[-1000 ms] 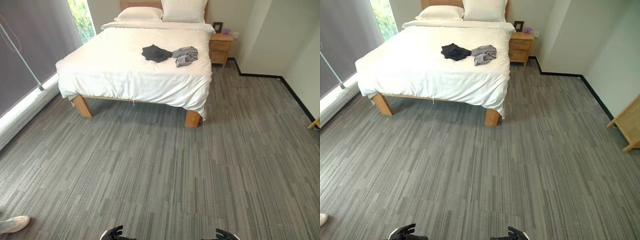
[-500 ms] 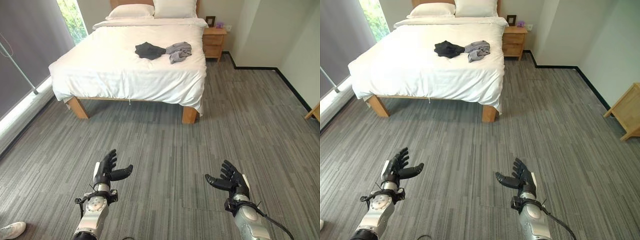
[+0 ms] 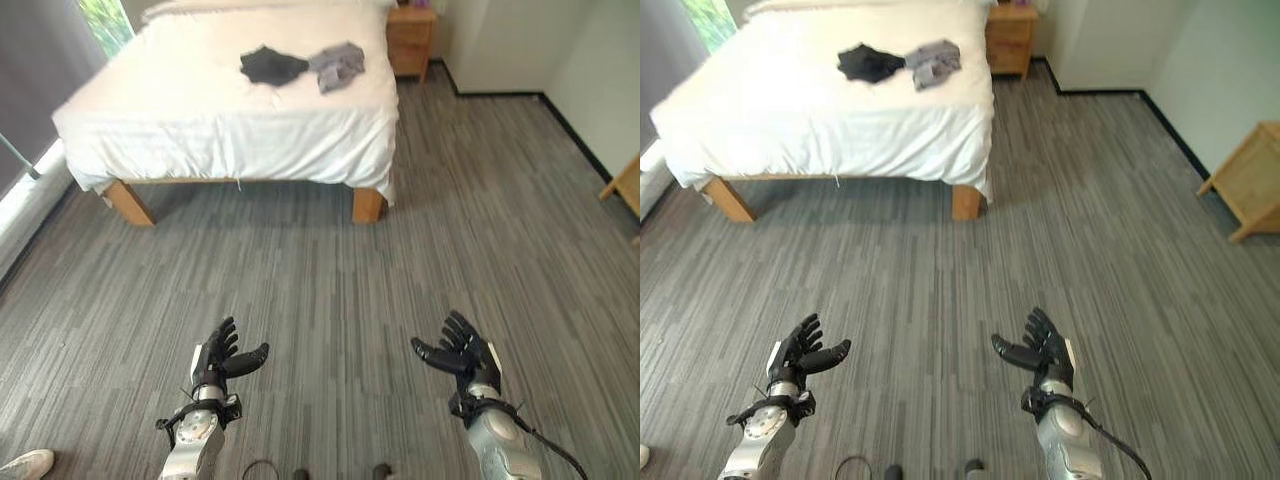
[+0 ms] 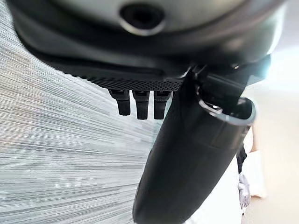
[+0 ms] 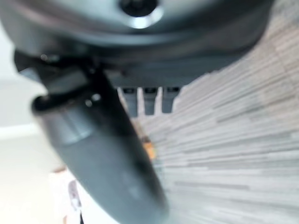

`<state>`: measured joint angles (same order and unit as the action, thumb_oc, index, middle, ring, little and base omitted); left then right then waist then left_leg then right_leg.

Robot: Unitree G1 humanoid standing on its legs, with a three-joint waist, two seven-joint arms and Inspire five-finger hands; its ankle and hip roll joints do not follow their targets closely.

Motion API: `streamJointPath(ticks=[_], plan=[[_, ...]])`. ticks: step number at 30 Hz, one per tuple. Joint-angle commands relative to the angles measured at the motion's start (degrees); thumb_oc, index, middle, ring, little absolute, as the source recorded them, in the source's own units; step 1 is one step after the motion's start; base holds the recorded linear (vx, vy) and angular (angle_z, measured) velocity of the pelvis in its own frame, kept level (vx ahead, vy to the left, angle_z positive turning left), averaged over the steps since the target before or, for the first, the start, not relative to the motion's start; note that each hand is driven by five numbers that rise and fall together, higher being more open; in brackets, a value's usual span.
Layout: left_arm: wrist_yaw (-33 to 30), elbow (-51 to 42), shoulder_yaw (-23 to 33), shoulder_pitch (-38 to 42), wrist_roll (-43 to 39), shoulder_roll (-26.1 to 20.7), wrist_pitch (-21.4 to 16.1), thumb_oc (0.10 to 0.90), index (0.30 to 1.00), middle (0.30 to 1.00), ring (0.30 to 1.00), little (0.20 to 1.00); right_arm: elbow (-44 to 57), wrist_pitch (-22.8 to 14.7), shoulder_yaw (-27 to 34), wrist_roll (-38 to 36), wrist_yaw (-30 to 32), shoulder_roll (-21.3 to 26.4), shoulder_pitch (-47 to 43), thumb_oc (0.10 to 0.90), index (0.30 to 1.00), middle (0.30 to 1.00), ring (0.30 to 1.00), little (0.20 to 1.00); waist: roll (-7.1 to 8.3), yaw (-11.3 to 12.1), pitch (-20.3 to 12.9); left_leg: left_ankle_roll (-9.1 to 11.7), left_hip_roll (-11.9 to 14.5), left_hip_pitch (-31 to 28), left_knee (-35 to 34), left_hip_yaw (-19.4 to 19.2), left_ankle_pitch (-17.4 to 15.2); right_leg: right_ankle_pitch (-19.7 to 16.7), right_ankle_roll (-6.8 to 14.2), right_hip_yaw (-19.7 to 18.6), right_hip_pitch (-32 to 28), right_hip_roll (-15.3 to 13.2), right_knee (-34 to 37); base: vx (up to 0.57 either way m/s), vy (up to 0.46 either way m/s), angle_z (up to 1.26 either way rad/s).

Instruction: Pick up bed clothes into laundry basket.

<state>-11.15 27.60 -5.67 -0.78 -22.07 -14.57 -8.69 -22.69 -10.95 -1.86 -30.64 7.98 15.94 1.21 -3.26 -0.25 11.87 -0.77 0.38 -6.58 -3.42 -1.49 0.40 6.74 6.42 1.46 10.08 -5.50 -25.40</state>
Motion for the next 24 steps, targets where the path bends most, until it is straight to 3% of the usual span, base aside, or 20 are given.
streamJointPath(ticks=[1,4,5,6,7,8,9,12,13,14,15,16,17,18,19,21,22,24], plan=[[-1.57,-8.29,3.71,4.45,2.19,-5.17,-4.76,0.8,0.9,0.9,0.9,0.9,8.21,-6.14,-0.52,-0.16,-0.13,-2.66,-1.8,0.8,0.9,0.9,0.9,0.9,3.34,-1.14,0.75,-2.3,-3.0,-2.95,-0.69,2.91,-5.5,-12.05,3.84,0.22,4.84,-5.51,-4.63,0.23,-0.018,-0.14],[-0.78,-9.02,3.52,5.38,1.77,-5.35,-5.19,0.8,0.9,0.9,0.9,0.9,8.82,-6.1,0.49,0.9,-0.48,-1.86,-0.98,0.8,0.9,0.9,0.9,0.9,4.13,-4.01,0.96,-0.67,-2.72,-7.31,-1.4,4.38,-8.89,-11.71,4.03,2.24,9.47,-4.43,7.33,0.37,-0.07,-0.07],[-0.74,-8.99,3.52,5.37,1.72,-5.35,-5.2,0.8,0.9,0.9,0.9,0.9,8.86,-6.08,0.49,0.89,-0.5,-1.84,-0.92,0.8,0.9,0.9,0.9,0.9,3.66,-4.2,1.12,-0.61,-2.16,-7.66,-1.41,4.56,-9.24,-11.61,4.02,2.74,8.76,-4.05,7.78,0.36,-0.103,0.03],[-0.41,-9.27,3.07,5.66,1.33,-5.26,-5.4,0.8,0.9,0.9,0.9,0.9,9.28,-6.72,1.09,-0.44,-0.84,-1.93,-0.48,0.8,0.9,0.9,0.9,0.9,3.77,-5.37,1.3,0.06,-1.63,-9.2,-1.5,5.52,-10.43,-12.64,4.63,2.88,8.82,-3.53,13.34,0.6,-0.165,0.19],[0.63,-9.0,2.1,6.74,0.98,-4.9,-5.9,0.8,0.9,0.9,0.9,0.9,9.8,-7.89,1.72,-2.94,-1.92,-2.97,0.71,0.8,0.9,0.9,0.9,0.9,4.31,-8.54,1.17,1.5,-0.39,-13.48,-1.58,7.77,-12.81,-16.38,6.26,2.37,12.37,-2.81,23.6,0.61,-0.159,0.3],[0.68,-8.9,2.08,6.72,0.94,-4.91,-5.96,0.8,0.9,0.9,0.9,0.9,9.79,-7.93,1.73,-3.01,-2.01,-2.95,0.81,0.8,0.9,0.9,0.9,0.9,3.6,-8.65,1.13,1.54,0.4,-13.64,-1.58,7.78,-13.22,-16.79,6.3,2.99,11.5,-2.2,24.82,0.74,-0.21,0.61],[1.21,-9.15,1.51,6.54,1.34,-4.51,-6.01,0.8,0.9,0.9,0.9,0.9,11.33,-7.9,1.92,-4.14,-2.94,-3.68,2.33,0.8,0.9,0.9,0.9,0.9,4.06,-10.49,0.21,2.88,1.49,-15.81,-1.58,9.03,-13.35,-18.3,6.94,3.38,11.82,-2.43,26.9,0.54,-0.179,0.75],[2.28,-10.89,1.06,5.33,0.97,-4.1,-6.12,0.8,0.9,0.9,0.9,0.9,13.05,-7.7,1.41,-4.53,-4.25,-3.46,3.98,0.8,0.9,0.9,0.9,0.9,3.64,-11.57,-1.7,4.39,2.84,-17.35,-0.53,10.69,-11.76,-18.75,6.29,2.76,10.57,-2.3,24.97,0.46,-0.181,0.93],[2.84,-11.62,1.32,4.59,0.41,-3.82,-6.37,0.8,0.9,0.9,0.9,0.9,12.83,-7.57,1.2,-4.74,-5.16,-2.88,3.99,0.8,0.9,0.9,0.9,0.9,3.4,-11.43,-2.28,4.91,3.59,-17.17,1.52,10.75,-10.64,-19.55,5.57,3.38,10.23,-2.24,24.0,0.5,-0.235,0.78],[3.53,-11.97,1.47,3.45,-0.97,-2.94,-6.43,0.8,0.9,0.9,0.9,0.9,12.18,-7.25,-0.28,-7.09,-6.87,-1.73,2.95,0.8,0.9,0.9,0.9,0.9,2.46,-11.12,-3.66,7.57,5.03,-14.53,11.57,11.01,-0.31,-18.04,3.04,4.57,8.5,-0.61,21.46,0.68,-0.361,0.44],[2.91,-12.22,1.46,3.84,-2.56,-2.0,-6.56,0.8,0.9,0.9,0.9,0.9,12.56,-7.18,-0.91,-9.29,-8.12,-1.05,1.89,0.8,0.9,0.9,0.9,0.9,2.82,-10.4,-3.98,9.19,5.28,-11.07,20.48,10.82,7.04,-16.64,1.6,4.9,6.14,-0.72,21.09,0.67,-0.405,0.23],[3.5,-12.52,1.38,3.74,-4.45,-1.58,-6.24,0.8,0.9,0.9,0.9,0.9,13.31,-7.38,-1.26,-9.87,-7.27,-0.37,1.63,0.8,0.9,0.9,0.9,0.9,3.89,-9.41,-3.57,9.56,4.26,-6.19,27.98,10.01,10.34,-15.34,0.47,4.98,3.44,-1.19,21.42,0.53,-0.412,0.11],[3.67,-14.04,1.72,3.62,-6.86,-0.86,-6.4,0.8,0.9,0.9,0.9,0.9,14.56,-7.52,-1.14,-12.67,-8.57,0.23,1.23,0.8,0.9,0.9,0.9,0.9,4.66,-7.99,-2.74,9.25,5.26,-2.45,35.81,7.93,12.49,-13.82,-1.22,5.16,0.08,-0.72,22.08,0.36,-0.278,0.09],[3.68,-14.04,1.73,3.59,-6.88,-0.9,-6.39,0.8,0.9,0.9,0.9,0.9,14.53,-7.52,-1.16,-12.68,-8.59,0.2,1.24,0.8,0.9,0.9,0.9,0.9,4.32,-7.97,-2.73,9.25,5.64,-2.47,36.18,7.92,11.98,-13.52,-1.12,5.23,-0.06,-0.35,22.1,0.39,-0.321,-0.08],[4.71,-14.19,1.38,3.88,-7.6,-0.99,-6.08,0.8,0.9,0.9,0.9,0.9,14.82,-7.79,-1.34,-12.9,-8.21,0.88,1.09,0.8,0.9,0.9,0.9,0.9,5.21,-6.34,-1.81,8.1,5.71,1.49,41.75,6.36,12.07,-12.1,-2.48,4.5,-3.45,0.09,23.14,0.35,-0.27,-0.16],[4.1,-15.03,0.96,4.65,-7.27,-0.71,-5.74,0.8,0.9,0.9,0.9,0.9,15.69,-7.18,-0.77,-10.67,-6.62,2.47,-0.3,0.8,0.9,0.9,0.9,0.9,6.48,-3.54,-0.07,6.13,4.5,9.56,47.31,3.4,8.67,-9.37,-3.52,3.31,-8.65,0.36,24.11,0.51,-0.333,-0.16],[4.0,-14.84,0.74,4.86,-7.74,-0.24,-5.63,0.8,0.9,0.9,0.9,0.9,15.7,-7.09,-0.54,-10.67,-6.21,2.7,-1.2,0.8,0.9,0.9,0.9,0.9,6.64,-2.09,0.3,5.78,4.16,14.03,47.22,1.84,7.22,-8.35,-3.61,2.92,-11.22,0.35,24.63,0.58,-0.204,0.0],[4.62,-15.49,0.15,5.2,-9.2,0.14,-5.93,0.8,0.9,0.9,0.9,0.9,15.9,-7.71,-0.77,-10.98,-5.28,2.43,-3.52,0.8,0.9,0.9,0.9,0.9,6.0,0.11,0.04,5.76,3.81,18.32,40.49,-0.31,6.34,-6.16,-3.36,2.75,-15.31,0.58,25.48,0.61,-0.085,-0.05]])
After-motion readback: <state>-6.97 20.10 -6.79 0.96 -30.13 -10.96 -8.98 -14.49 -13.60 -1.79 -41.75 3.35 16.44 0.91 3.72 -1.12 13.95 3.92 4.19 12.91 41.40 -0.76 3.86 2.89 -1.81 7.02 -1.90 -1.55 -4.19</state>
